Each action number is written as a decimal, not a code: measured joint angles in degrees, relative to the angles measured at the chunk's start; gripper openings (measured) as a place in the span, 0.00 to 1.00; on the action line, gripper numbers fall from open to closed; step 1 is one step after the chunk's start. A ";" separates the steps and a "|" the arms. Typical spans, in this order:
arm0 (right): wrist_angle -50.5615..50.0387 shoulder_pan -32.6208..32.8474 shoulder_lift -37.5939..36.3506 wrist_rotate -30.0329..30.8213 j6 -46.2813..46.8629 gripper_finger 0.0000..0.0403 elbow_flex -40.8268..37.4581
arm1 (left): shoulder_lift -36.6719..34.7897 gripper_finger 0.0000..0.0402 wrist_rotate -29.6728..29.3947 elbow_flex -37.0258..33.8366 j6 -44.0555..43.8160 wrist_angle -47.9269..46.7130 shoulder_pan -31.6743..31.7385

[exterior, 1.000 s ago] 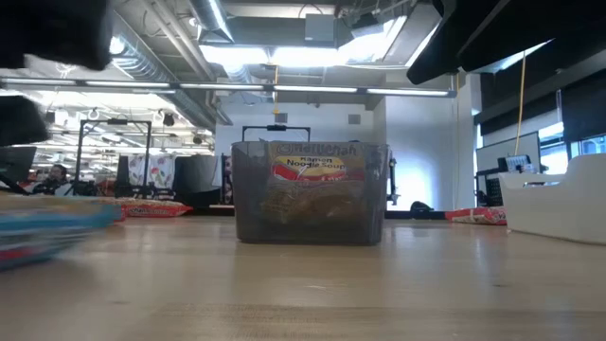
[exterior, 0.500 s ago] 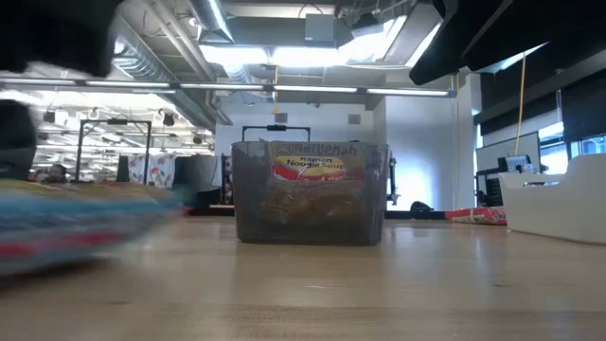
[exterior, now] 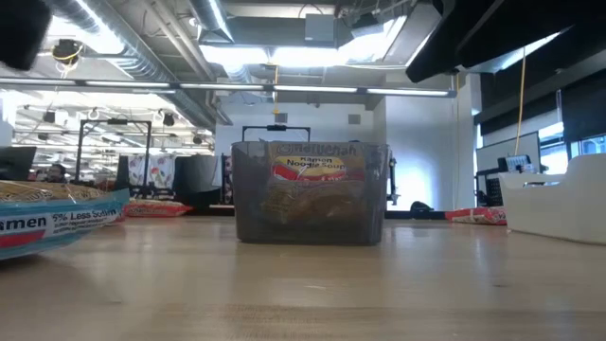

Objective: Sort Maruchan noodles
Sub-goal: Put the light blue noodle pack into the black bin

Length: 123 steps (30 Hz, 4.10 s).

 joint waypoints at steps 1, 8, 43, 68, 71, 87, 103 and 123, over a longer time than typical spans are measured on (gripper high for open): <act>0.26 0.00 0.00 0.01 0.00 0.60 0.00 | 0.33 0.50 -2.90 0.09 -0.54 1.12 0.11; 1.13 0.00 0.00 0.01 -1.05 0.60 0.02 | 6.29 0.50 -5.81 0.15 10.45 11.71 4.00; 13.48 0.02 5.34 -1.59 12.71 0.60 0.07 | 11.54 0.50 -14.46 -0.04 32.20 34.55 3.76; 38.92 0.09 20.60 -18.32 14.77 0.60 0.14 | 15.97 0.50 -20.85 0.09 35.14 35.37 4.20; 31.28 0.08 18.26 -18.29 16.44 0.60 -0.03 | 14.56 0.50 -21.91 0.04 36.18 35.33 4.24; 24.47 -2.63 16.08 0.03 39.25 0.60 -0.04 | 20.52 0.50 -31.39 0.94 37.08 41.05 4.13; 28.74 -4.97 18.09 -12.18 44.77 0.64 0.04 | 25.68 0.50 -29.72 1.05 49.59 52.17 4.00; 28.91 -7.23 20.11 -18.36 42.62 0.83 0.07 | 15.30 0.50 -18.31 0.90 31.88 37.16 -0.73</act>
